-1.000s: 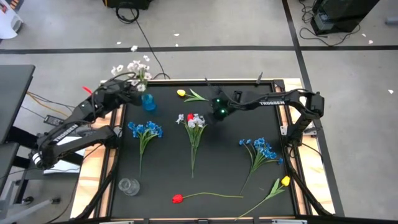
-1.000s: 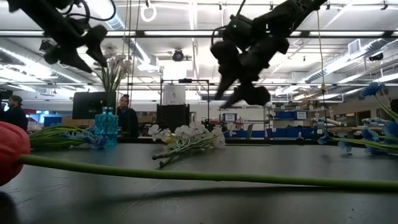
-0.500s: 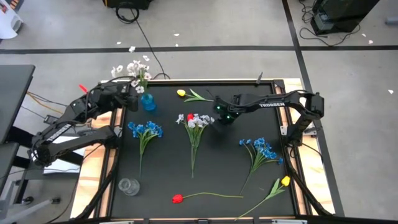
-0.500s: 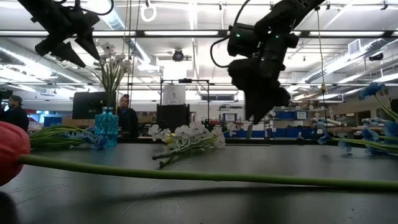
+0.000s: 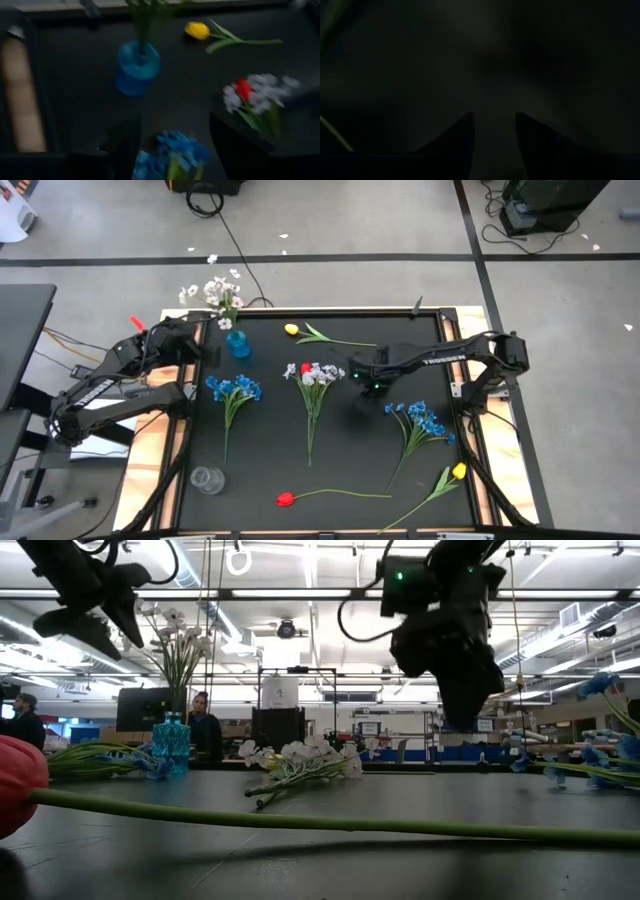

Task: Sort flowers into vase by color
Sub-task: Put the bottom yellow flower into the blue vase

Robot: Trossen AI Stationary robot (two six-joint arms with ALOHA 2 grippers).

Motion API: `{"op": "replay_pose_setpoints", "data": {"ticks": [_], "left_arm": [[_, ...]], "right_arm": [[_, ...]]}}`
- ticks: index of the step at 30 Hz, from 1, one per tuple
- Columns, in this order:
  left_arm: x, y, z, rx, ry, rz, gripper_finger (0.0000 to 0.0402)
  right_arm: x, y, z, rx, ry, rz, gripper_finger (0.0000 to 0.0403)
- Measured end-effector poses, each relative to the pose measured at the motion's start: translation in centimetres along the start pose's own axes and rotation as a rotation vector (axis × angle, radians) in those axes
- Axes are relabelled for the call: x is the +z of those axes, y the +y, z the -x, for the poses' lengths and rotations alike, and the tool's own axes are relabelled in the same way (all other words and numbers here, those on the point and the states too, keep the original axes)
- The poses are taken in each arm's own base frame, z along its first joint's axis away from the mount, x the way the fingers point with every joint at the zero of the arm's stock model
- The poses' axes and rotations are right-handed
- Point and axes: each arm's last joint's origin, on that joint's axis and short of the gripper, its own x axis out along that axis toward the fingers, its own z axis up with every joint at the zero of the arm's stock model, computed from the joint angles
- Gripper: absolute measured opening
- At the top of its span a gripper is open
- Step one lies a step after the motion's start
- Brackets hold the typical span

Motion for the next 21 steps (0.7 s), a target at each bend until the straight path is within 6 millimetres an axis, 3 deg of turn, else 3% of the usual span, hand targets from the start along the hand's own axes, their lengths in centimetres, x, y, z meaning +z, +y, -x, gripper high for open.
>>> {"op": "replay_pose_setpoints", "data": {"ticks": [7, 11, 16, 21], "left_arm": [[-0.8, -0.7, -0.3, -0.109, 0.175, 0.037, 0.0218], [-1.4, -1.3, -0.3, -0.154, 0.231, 0.028, 0.021], [-1.8, -2.0, -0.4, -0.167, 0.253, -0.03, 0.02], [-1.9, -3.3, -0.9, -0.221, 0.243, -0.173, 0.0191]], "right_arm": [[0.3, 2.6, -0.3, 0.107, -0.154, -0.052, 0.0151], [0.2, 4.7, -0.3, 0.199, -0.249, 0.136, 0.0151], [-0.9, 6.8, -0.5, 0.112, -0.407, 0.456, 0.0151], [-1.4, 7.7, -0.5, 0.094, -0.473, 0.529, 0.0151]]}}
